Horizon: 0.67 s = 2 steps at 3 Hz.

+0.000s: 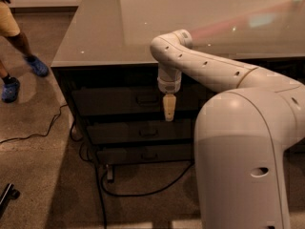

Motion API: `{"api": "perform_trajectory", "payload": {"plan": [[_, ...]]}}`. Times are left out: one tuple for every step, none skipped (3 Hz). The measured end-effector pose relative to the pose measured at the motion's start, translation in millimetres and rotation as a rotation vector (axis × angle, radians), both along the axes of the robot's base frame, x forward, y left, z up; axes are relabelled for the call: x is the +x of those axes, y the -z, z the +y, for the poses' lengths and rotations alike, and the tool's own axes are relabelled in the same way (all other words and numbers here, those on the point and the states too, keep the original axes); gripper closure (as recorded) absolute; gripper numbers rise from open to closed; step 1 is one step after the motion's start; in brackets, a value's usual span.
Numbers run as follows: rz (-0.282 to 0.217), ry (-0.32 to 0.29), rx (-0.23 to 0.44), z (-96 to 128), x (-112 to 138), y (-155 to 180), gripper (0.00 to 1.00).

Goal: Open top drawer

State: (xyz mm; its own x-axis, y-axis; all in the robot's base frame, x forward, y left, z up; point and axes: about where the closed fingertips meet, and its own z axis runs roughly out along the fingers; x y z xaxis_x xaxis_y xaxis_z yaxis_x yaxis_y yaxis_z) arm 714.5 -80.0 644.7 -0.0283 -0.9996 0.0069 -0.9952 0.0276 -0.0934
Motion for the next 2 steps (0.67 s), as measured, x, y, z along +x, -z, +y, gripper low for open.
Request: {"api": "perform_trajectory", "payload": {"plan": [[0.016,-0.003,0.02,-0.6,-0.8,9.6,0.0],[0.03,-0.011,0.023,-2.2,-6.5,18.2,0.19]]}}
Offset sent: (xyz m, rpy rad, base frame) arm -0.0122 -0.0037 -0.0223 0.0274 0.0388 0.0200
